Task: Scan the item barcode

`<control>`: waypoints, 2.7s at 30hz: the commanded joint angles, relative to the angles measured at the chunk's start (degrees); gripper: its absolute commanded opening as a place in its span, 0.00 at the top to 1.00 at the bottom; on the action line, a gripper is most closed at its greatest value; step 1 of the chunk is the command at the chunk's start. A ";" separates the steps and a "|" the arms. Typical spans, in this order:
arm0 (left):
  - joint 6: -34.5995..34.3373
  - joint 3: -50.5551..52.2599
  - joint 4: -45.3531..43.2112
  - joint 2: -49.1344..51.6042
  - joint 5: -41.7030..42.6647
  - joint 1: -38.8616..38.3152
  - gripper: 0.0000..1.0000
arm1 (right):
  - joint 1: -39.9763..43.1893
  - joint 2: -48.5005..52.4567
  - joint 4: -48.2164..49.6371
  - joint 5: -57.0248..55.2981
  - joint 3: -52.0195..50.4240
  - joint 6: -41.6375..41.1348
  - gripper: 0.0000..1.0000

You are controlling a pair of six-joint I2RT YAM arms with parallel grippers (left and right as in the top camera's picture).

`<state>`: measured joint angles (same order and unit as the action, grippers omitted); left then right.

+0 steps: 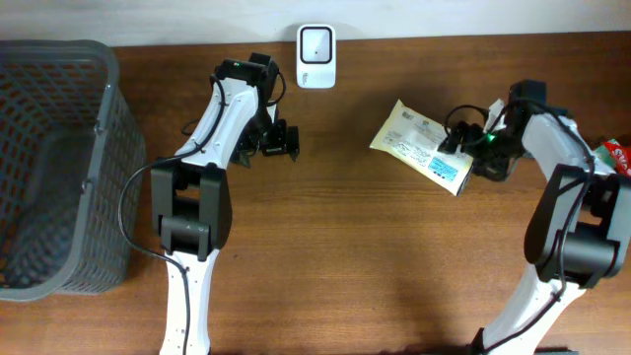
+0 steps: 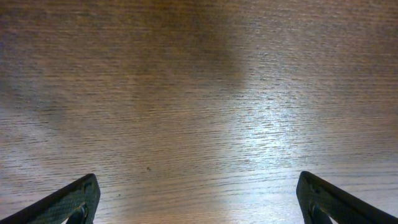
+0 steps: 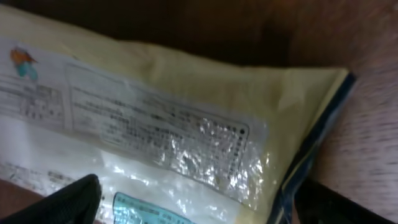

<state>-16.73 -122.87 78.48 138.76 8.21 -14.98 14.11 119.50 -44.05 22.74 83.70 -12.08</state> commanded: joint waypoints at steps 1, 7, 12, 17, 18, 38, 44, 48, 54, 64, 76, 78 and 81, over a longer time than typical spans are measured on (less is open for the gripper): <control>0.13 0.26 0.07 0.22 0.61 0.09 0.01 | -0.17 0.15 6.54 1.46 -5.29 -3.04 0.09; 0.13 0.26 0.04 0.22 0.61 0.09 0.01 | -1.38 1.64 12.22 0.66 -7.98 -3.02 0.96; 0.13 0.26 0.04 0.22 0.61 0.09 0.01 | -1.51 -7.43 4.92 -1.33 -0.76 1.22 0.96; 0.13 0.26 -0.13 0.22 0.61 0.09 0.01 | -10.05 -23.17 -3.13 -34.25 4.61 4.00 0.96; 0.13 0.28 -0.22 0.22 0.61 0.09 0.01 | -12.20 -24.39 -3.63 -40.09 4.61 4.04 0.96; 0.13 0.26 -0.20 0.22 0.61 0.09 0.01 | -32.98 -9.94 -19.85 -33.75 20.44 -21.53 0.02; 0.11 0.28 -0.44 0.22 0.61 0.09 0.01 | -25.77 -9.49 -19.80 -21.46 11.02 -35.82 0.02; 0.11 0.28 0.35 0.22 0.59 0.09 0.01 | -25.40 -9.40 -6.10 -21.70 1.09 -53.68 0.02; 0.11 0.26 0.63 0.22 0.61 0.09 0.01 | -25.38 -5.46 -1.31 -22.25 -1.16 -57.48 0.01; 0.11 0.26 0.63 0.22 0.59 0.09 0.01 | -25.27 2.58 -0.55 -21.75 2.47 -39.50 0.88; 0.11 0.28 -3.02 0.22 0.57 0.11 0.01 | -29.64 2.71 12.52 -15.54 20.57 -2.23 0.96; 0.11 0.26 -3.02 0.22 0.57 0.11 0.01 | -31.61 2.71 19.52 -15.21 20.57 6.14 0.96; 0.11 0.26 -3.02 0.22 0.57 0.11 0.01 | -34.07 2.86 28.20 -15.37 20.50 12.76 0.96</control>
<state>-16.73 -122.80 75.46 138.76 8.40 -14.98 -18.13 122.93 -19.59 6.63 103.33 -6.52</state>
